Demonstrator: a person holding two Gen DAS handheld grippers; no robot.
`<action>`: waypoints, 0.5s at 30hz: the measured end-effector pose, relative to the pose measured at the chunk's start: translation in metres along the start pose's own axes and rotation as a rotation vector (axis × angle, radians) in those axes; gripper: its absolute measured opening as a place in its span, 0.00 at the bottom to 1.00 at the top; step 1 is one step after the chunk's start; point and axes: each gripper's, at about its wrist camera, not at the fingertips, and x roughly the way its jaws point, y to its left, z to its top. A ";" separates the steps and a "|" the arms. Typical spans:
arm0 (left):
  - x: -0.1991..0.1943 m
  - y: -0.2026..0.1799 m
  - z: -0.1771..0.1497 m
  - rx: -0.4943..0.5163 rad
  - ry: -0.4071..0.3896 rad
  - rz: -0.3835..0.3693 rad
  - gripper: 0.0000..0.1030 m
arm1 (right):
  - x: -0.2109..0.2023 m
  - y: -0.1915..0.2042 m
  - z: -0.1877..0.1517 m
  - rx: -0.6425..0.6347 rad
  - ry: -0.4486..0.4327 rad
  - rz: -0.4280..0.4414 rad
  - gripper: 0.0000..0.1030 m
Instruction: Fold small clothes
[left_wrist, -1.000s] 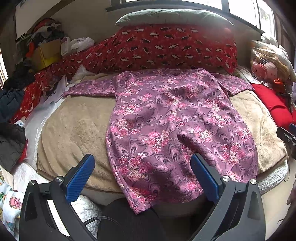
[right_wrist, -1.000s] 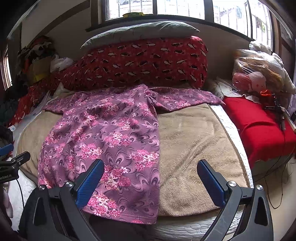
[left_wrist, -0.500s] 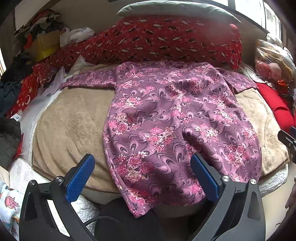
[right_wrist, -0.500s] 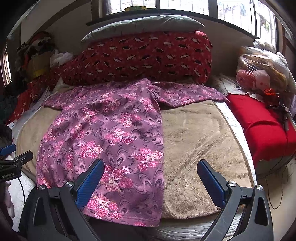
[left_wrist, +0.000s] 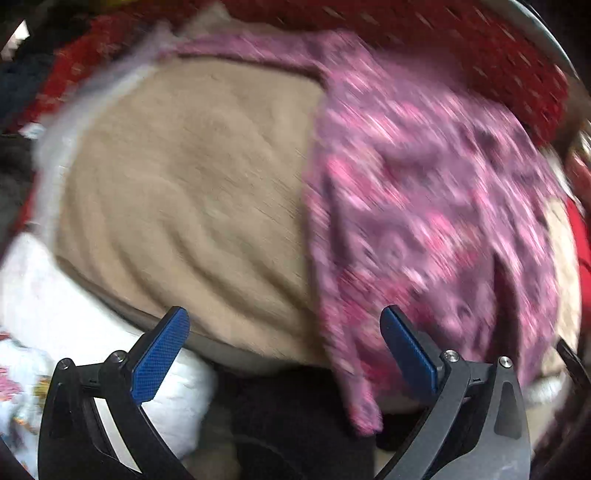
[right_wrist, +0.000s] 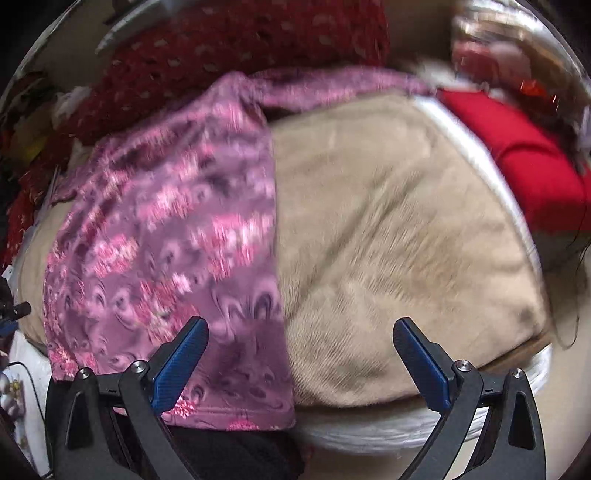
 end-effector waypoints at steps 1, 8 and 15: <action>0.005 -0.008 -0.004 0.021 0.029 -0.036 1.00 | 0.005 0.001 -0.002 0.005 0.025 0.015 0.89; 0.030 -0.037 -0.015 0.100 0.198 -0.123 0.02 | 0.011 0.025 -0.020 -0.158 0.060 0.059 0.03; -0.063 0.028 -0.009 -0.028 0.078 -0.262 0.02 | -0.077 -0.002 -0.011 -0.042 -0.092 0.383 0.03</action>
